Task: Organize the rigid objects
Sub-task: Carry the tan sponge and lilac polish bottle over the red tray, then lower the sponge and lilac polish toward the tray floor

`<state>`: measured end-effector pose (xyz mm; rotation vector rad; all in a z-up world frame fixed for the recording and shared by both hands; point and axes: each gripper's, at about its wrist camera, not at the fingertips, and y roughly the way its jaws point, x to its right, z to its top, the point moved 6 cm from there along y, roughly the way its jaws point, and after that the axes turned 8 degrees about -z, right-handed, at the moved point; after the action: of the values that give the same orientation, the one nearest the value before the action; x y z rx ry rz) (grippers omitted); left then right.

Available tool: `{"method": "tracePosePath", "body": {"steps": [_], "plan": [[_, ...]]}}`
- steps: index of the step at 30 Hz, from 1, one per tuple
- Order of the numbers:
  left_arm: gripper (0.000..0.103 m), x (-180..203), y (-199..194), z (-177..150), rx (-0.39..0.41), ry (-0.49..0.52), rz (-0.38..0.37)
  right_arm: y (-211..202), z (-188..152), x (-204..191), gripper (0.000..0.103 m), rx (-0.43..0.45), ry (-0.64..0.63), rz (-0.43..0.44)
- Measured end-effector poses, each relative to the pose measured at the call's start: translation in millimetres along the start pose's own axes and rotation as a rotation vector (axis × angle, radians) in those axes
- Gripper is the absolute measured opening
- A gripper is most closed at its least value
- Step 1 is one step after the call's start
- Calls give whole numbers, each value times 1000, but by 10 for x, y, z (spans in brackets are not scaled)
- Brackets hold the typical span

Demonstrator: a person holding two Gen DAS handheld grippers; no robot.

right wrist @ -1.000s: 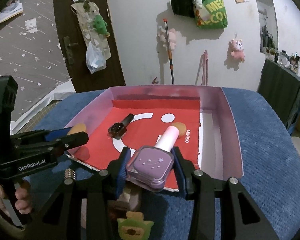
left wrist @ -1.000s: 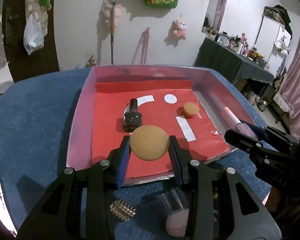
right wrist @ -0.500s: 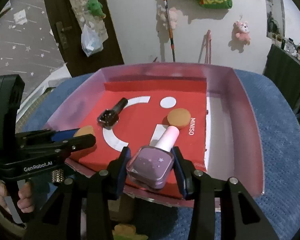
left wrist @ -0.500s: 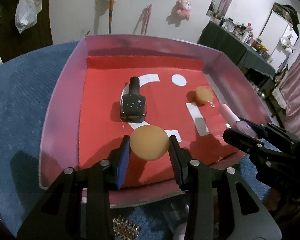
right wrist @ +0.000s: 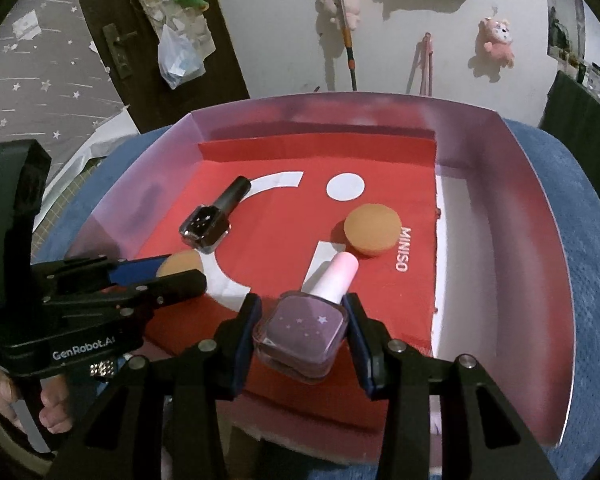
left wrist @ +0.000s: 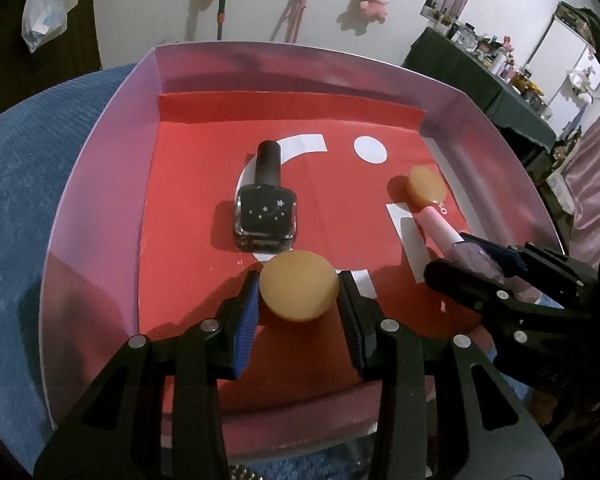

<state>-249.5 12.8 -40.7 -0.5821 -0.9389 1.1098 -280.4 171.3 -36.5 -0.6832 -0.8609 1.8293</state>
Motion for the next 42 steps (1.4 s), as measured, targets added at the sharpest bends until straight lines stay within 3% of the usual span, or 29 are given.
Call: {"method": "tracePosePath", "body": {"steps": [17,42], "plan": [[36,-50,117,148,62,19,98,171,200,293,45,18,73,-76],[37,-39,127,152,60,8,90,244,156,291,45,-1,67,-88]]}}
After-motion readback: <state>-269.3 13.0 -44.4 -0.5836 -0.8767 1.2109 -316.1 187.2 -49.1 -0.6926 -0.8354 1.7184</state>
